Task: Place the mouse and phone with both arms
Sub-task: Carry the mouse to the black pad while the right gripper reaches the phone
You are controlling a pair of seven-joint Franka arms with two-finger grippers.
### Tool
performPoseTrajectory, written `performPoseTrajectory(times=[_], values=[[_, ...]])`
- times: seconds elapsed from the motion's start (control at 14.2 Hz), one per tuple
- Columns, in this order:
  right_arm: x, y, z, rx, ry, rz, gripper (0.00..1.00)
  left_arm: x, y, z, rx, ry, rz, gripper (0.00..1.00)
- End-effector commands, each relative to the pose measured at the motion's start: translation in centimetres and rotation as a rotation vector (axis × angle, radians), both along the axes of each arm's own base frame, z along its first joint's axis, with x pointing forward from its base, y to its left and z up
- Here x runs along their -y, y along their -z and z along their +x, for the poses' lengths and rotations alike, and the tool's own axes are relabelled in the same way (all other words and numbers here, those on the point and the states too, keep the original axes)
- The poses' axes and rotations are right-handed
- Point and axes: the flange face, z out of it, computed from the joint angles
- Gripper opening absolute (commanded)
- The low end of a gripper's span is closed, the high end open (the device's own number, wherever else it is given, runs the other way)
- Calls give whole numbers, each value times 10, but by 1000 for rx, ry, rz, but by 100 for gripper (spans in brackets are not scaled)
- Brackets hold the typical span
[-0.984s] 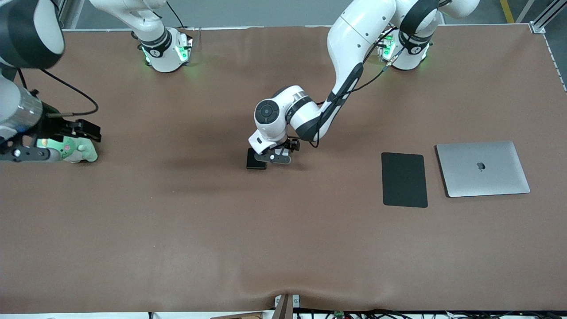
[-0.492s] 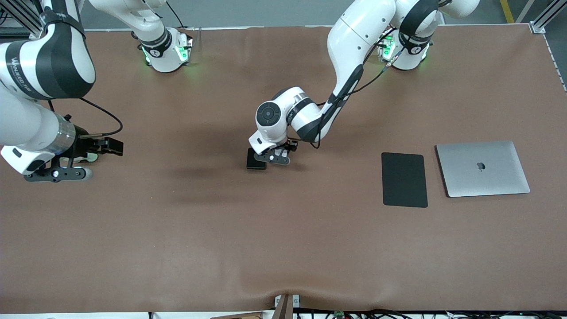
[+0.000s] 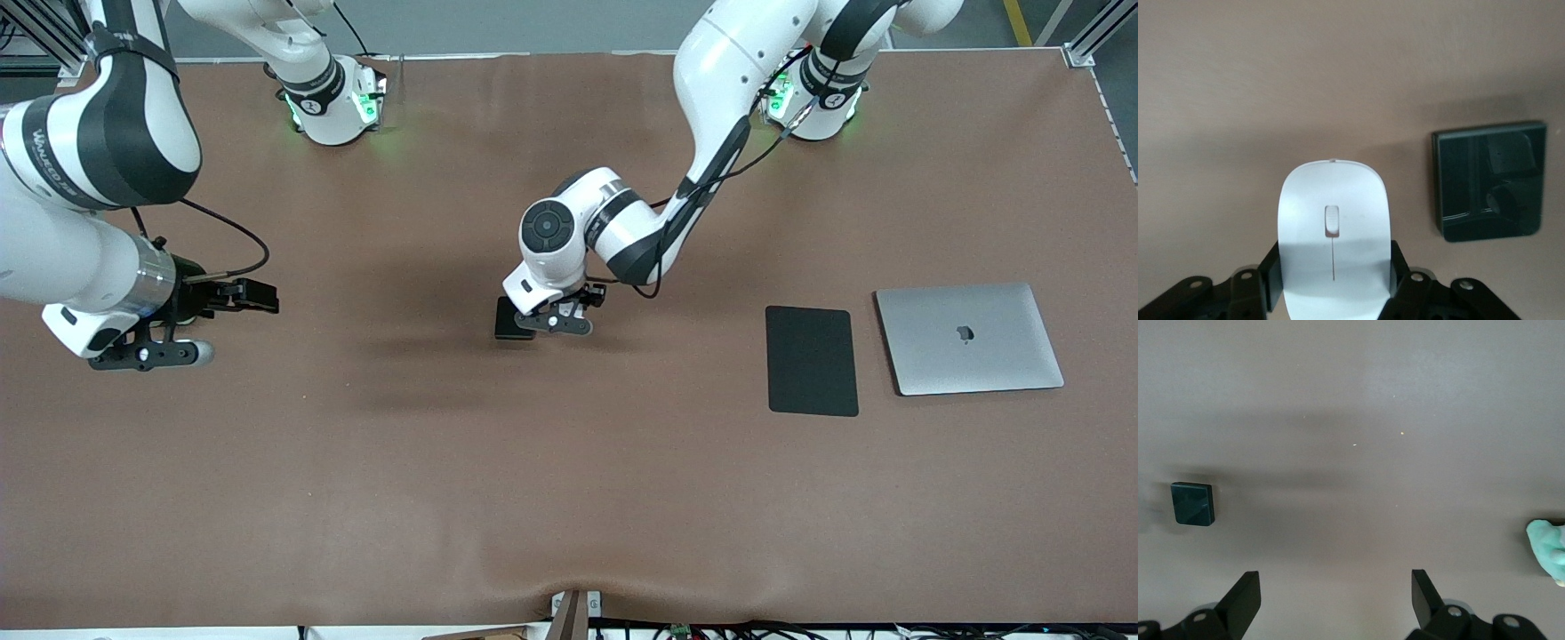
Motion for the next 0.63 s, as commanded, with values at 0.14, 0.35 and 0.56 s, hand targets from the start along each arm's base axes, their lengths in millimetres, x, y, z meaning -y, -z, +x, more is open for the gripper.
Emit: performPoseTrajectory(times=[0.14,0.35,0.56], values=[[-32,25,11,3,54,29,100,-67,-76,48,-21,-61,-1,0],[-62,44,15,8,97,15,100,-130,-89,87,-30,-80,-2,0],[-83,66,20,16,97,15,100,-198,-103,115,-36,-93,-5,0]])
